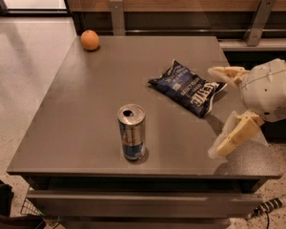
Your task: Move redbull can near orange
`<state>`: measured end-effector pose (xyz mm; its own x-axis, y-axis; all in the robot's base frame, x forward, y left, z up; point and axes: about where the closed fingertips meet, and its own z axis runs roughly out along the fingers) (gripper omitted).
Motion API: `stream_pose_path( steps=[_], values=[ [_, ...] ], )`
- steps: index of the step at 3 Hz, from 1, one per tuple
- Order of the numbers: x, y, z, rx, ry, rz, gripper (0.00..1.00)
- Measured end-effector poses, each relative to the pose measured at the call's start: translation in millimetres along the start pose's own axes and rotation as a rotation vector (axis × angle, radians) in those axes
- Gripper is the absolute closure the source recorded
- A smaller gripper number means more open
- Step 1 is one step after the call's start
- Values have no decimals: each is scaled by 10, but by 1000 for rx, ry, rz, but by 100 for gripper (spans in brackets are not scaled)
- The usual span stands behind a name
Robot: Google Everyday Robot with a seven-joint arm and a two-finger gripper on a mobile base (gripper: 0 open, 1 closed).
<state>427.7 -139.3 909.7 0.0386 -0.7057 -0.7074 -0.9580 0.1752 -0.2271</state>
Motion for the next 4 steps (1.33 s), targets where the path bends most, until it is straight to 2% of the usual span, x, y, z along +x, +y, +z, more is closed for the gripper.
stream_pose_path(
  steps=[1, 2, 3, 4],
  values=[
    [-115, 66, 254, -55, -180, 54, 0],
    [-206, 152, 460, -118, -310, 121, 0],
    [-231, 187, 680, -162, -397, 184, 0],
    [-276, 221, 863, -192, -476, 221, 0]
  ],
)
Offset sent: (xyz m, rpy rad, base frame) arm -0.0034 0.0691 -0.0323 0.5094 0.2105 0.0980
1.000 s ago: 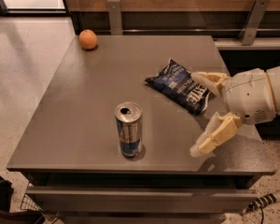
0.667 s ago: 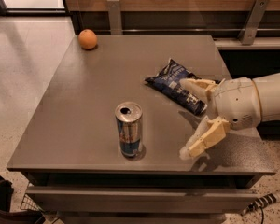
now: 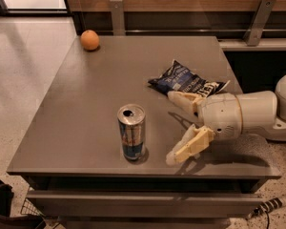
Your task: Move redbull can near orange
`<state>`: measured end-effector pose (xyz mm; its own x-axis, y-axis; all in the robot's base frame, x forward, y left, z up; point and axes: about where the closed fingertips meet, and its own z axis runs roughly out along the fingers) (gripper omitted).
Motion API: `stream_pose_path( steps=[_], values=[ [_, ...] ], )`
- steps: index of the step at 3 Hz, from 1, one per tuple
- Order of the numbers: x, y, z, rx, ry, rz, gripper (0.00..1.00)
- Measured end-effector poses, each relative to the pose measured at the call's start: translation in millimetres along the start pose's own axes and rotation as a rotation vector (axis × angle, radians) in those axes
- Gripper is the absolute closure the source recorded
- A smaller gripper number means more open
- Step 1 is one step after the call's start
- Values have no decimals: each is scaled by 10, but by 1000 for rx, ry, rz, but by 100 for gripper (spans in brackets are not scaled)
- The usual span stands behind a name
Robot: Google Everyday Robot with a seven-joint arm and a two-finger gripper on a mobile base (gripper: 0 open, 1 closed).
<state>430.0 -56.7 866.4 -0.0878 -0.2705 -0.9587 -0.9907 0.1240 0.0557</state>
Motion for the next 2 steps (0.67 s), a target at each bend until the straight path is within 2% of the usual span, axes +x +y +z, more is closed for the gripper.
stream_pose_path(
  steps=[1, 2],
  values=[
    [-39, 46, 159, -22, -82, -28, 0],
    [-110, 133, 284, -35, -146, -99, 0]
  ],
)
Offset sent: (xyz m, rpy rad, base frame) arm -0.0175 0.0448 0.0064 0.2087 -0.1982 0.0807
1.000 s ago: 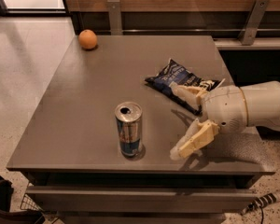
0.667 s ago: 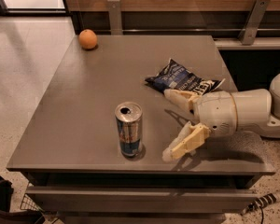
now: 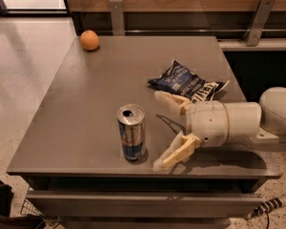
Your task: Move redbull can near orange
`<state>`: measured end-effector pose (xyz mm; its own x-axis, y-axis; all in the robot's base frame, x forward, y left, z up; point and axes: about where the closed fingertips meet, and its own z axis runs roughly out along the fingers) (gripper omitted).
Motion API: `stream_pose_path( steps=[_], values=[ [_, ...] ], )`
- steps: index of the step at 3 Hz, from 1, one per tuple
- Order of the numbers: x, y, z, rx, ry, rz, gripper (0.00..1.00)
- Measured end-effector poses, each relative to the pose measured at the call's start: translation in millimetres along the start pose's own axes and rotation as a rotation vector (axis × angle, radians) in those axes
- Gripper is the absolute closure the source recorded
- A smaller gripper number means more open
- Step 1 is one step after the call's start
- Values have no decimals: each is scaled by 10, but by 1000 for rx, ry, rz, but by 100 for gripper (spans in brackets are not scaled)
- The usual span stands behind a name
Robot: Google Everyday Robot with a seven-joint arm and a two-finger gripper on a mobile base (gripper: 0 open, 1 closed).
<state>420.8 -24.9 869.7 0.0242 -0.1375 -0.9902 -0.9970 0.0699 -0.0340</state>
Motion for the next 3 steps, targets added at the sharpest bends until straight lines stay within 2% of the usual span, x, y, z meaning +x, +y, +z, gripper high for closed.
stream_pose_path(
  steps=[1, 2, 3],
  values=[
    [-72, 79, 158, -19, -5, -52, 0],
    [-102, 124, 283, -42, 18, -55, 0],
    [-114, 135, 304, -47, 19, -57, 16]
  ],
)
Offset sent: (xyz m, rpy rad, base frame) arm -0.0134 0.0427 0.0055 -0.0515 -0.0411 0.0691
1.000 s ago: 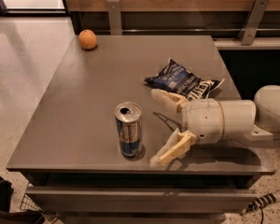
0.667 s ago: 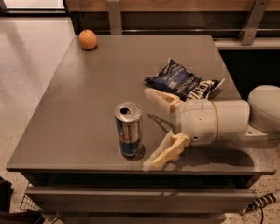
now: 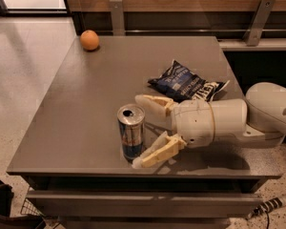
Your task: Move redbull can near orange
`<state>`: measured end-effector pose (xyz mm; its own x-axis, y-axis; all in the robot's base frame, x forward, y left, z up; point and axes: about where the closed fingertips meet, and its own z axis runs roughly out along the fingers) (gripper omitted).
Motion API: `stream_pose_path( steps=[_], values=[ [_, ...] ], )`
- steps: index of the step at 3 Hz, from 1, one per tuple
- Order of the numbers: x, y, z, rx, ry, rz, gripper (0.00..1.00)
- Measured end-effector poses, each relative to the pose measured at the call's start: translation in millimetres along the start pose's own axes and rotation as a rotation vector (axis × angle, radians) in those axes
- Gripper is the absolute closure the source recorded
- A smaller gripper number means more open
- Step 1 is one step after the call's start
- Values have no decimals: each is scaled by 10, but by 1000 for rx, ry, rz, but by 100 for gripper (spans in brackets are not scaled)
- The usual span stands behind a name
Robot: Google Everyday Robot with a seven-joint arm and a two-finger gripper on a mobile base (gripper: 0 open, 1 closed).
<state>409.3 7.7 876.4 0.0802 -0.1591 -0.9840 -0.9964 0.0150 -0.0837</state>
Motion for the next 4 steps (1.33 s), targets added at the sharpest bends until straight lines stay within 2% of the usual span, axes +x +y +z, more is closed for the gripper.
stream_pose_path(
  steps=[3, 4],
  values=[
    [-35, 26, 54, -12, 2, -7, 85],
    [-47, 34, 71, -15, 3, -9, 100]
  ],
)
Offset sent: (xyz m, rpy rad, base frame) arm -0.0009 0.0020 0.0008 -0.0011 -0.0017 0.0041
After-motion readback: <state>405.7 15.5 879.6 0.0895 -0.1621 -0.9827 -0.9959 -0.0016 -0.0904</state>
